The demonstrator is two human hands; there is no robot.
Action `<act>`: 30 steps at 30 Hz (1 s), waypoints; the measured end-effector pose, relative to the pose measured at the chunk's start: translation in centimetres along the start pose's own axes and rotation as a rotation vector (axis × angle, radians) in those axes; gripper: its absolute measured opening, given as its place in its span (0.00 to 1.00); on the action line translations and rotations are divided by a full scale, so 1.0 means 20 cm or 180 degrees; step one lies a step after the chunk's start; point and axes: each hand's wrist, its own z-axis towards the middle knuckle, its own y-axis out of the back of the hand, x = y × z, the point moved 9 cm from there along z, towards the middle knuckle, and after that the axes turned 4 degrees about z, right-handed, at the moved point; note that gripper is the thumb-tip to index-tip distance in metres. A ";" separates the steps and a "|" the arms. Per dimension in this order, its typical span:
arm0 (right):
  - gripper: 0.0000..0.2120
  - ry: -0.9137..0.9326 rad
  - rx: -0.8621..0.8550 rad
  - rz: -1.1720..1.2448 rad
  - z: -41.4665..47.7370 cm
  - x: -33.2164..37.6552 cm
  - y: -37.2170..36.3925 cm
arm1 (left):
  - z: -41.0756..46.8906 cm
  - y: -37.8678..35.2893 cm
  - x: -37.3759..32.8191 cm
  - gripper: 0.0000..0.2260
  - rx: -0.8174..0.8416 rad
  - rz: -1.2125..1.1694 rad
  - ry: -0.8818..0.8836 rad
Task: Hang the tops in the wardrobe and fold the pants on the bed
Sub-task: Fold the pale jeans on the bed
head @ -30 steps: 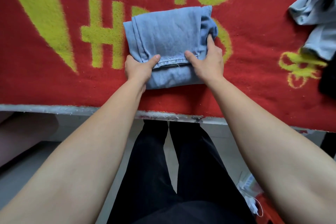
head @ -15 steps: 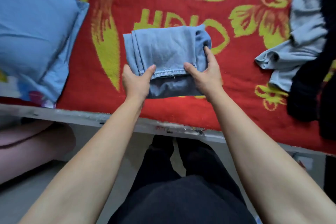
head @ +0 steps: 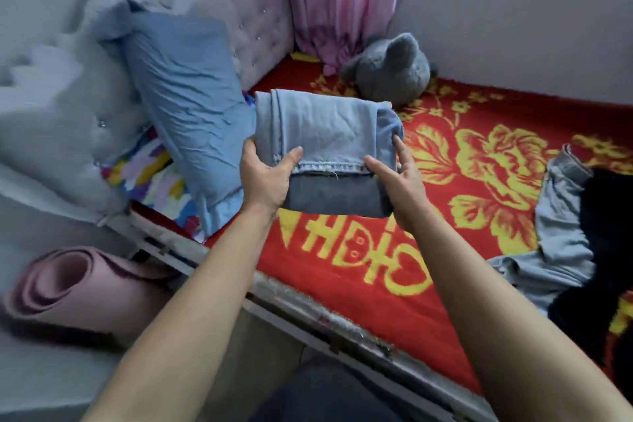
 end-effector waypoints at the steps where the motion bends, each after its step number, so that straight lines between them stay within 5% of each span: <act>1: 0.47 -0.0004 0.0156 0.0031 -0.05 0.01 -0.02 | -0.06 0.06 -0.04 0.19 -0.0095 -0.0011 -0.0052; 6: 0.45 0.0060 0.0790 -0.0046 -0.35 0.00 -0.13 | -0.46 0.38 -0.09 0.24 -0.0444 0.0120 -0.0024; 12: 0.39 0.0812 0.1297 -0.0748 -0.74 0.03 -0.49 | -0.88 0.91 -0.14 0.40 -0.0807 0.1298 -0.0159; 19: 0.39 0.1477 0.2017 -0.1233 -1.39 0.16 -1.13 | -1.32 1.69 -0.21 0.33 -0.0889 0.1719 0.0123; 30: 0.40 0.2563 0.2634 -0.0919 -2.77 0.42 -2.09 | -2.09 3.16 -0.53 0.32 -0.1989 0.1609 -0.0347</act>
